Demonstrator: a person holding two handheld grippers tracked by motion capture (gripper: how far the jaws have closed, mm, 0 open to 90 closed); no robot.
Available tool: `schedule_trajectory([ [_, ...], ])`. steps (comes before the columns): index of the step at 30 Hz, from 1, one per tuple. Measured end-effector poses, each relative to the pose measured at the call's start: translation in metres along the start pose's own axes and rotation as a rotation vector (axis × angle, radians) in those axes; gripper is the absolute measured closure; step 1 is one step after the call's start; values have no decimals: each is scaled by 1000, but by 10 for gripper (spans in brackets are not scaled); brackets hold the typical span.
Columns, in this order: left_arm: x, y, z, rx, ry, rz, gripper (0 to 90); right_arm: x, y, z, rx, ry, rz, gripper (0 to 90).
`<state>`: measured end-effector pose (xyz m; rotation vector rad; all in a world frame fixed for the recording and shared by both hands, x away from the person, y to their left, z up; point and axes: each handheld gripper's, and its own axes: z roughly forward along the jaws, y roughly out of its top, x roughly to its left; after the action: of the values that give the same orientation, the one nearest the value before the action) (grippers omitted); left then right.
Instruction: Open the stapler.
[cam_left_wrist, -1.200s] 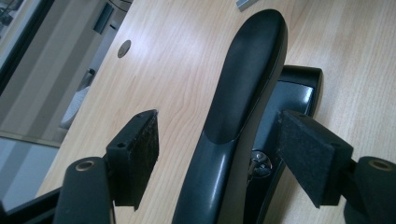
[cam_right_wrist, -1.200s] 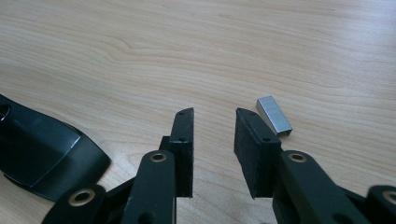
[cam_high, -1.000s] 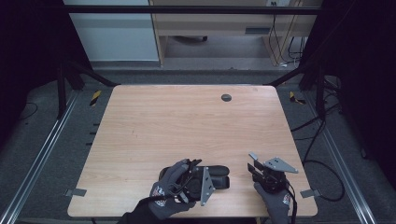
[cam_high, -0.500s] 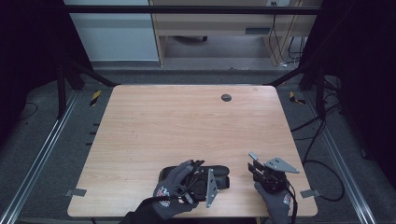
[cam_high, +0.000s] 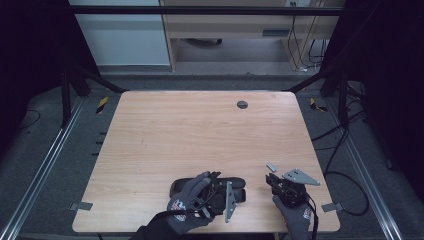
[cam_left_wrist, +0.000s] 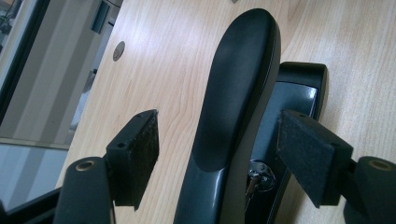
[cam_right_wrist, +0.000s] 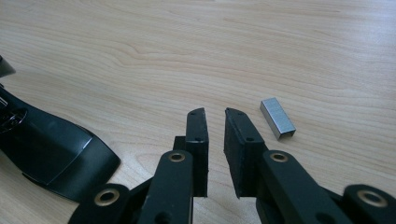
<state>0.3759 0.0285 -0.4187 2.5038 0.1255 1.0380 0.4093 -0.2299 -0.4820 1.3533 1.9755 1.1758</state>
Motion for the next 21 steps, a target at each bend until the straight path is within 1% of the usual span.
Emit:
schedule_trajectory([
  [2,-2,0,2,-5,5,-2,291,0,0,0,2,1,0,802],
  [4,-3,1,3,6,8,10,292,0,0,0,1,3,-2,807],
  [7,-4,1,5,-2,9,2,294,1,0,0,1,4,-1,812],
  [8,-4,2,7,12,14,18,300,1,0,1,3,9,1,820],
  [9,-5,2,9,3,19,13,303,1,0,1,4,12,1,827],
  [12,-7,4,10,12,27,31,311,2,0,0,7,20,-5,853],
  [13,-9,4,11,10,28,28,312,3,0,0,8,23,-6,860],
  [14,-9,5,12,16,31,36,314,3,0,0,8,26,-7,868],
  [16,-10,6,13,17,36,40,319,4,0,1,12,33,-5,879],
  [17,-11,6,15,12,38,32,320,4,0,1,12,36,-7,882],
  [19,-11,7,16,26,48,50,323,4,0,1,18,39,-6,887],
  [21,-11,8,17,25,51,50,324,4,0,1,16,41,-8,888],
])
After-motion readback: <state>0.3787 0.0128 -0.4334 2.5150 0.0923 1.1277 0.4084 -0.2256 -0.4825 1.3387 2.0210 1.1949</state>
